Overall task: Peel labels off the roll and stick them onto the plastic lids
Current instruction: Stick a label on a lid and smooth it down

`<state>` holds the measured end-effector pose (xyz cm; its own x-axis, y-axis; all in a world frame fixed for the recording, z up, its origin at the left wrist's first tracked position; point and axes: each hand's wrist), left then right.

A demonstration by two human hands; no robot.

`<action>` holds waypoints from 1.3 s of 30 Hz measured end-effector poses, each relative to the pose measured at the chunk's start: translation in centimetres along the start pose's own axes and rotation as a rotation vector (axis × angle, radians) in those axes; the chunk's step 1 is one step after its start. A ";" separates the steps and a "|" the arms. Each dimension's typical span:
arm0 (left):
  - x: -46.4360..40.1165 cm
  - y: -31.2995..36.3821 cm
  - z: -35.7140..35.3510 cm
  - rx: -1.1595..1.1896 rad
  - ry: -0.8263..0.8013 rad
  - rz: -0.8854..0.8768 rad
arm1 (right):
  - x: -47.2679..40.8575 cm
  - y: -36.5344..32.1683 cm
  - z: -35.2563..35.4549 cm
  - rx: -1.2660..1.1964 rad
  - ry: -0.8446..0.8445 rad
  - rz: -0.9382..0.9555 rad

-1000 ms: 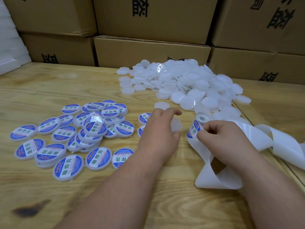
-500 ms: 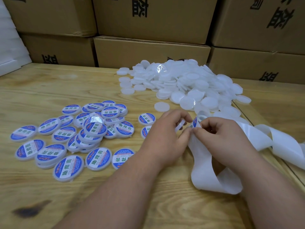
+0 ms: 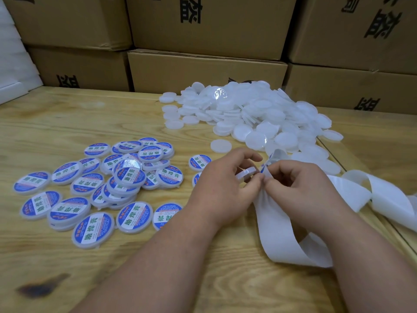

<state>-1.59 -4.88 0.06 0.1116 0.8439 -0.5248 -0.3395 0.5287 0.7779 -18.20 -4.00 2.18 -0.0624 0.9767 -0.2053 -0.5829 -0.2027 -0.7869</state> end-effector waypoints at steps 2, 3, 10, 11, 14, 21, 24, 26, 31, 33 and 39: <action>0.0 0.0 0.0 -0.007 -0.001 0.002 | 0.0 0.0 0.0 0.010 -0.004 0.007; 0.1 0.0 0.0 -0.008 0.002 0.004 | 0.0 0.0 0.0 0.010 -0.006 0.006; -0.3 0.0 0.3 0.084 0.167 0.157 | 0.0 -0.1 0.3 0.031 0.024 -0.045; -0.5 0.0 0.5 0.101 0.204 0.185 | 0.0 -0.1 0.4 0.025 0.031 -0.059; -0.7 0.1 1.2 0.195 0.306 0.280 | -0.1 0.1 0.8 0.034 0.039 -0.104; -0.8 0.6 2.0 0.326 0.315 0.403 | -0.1 -0.4 0.4 0.013 0.262 0.032; -0.7 0.7 1.8 0.329 0.246 0.405 | 0.2 -0.9 0.3 0.028 0.283 0.232; -0.6 0.6 1.7 0.318 0.206 0.401 | 0.3 -1.0 0.1 0.023 0.268 0.314; -0.6 0.5 1.5 0.316 0.135 0.404 | 0.1 -1.0 0.0 0.037 0.248 0.333; -0.6 0.5 1.5 0.330 0.112 0.409 | 0.1 -1.1 0.0 0.030 0.257 0.330; -0.6 0.3 1.5 0.423 0.053 0.432 | 0.3 -1.2 0.2 -0.002 0.247 0.325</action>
<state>-0.39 -5.10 1.14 -0.0037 0.9903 -0.1392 0.0585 0.1391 0.9885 -17.70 -3.45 3.21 -0.0465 0.8153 -0.5771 -0.5630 -0.4986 -0.6591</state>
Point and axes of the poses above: each hand's wrist, its own x-axis away from the middle knuckle, its own z-axis out of the back of the hand, y = z × x, and after that the axes turned 3 degrees about -z, right-handed
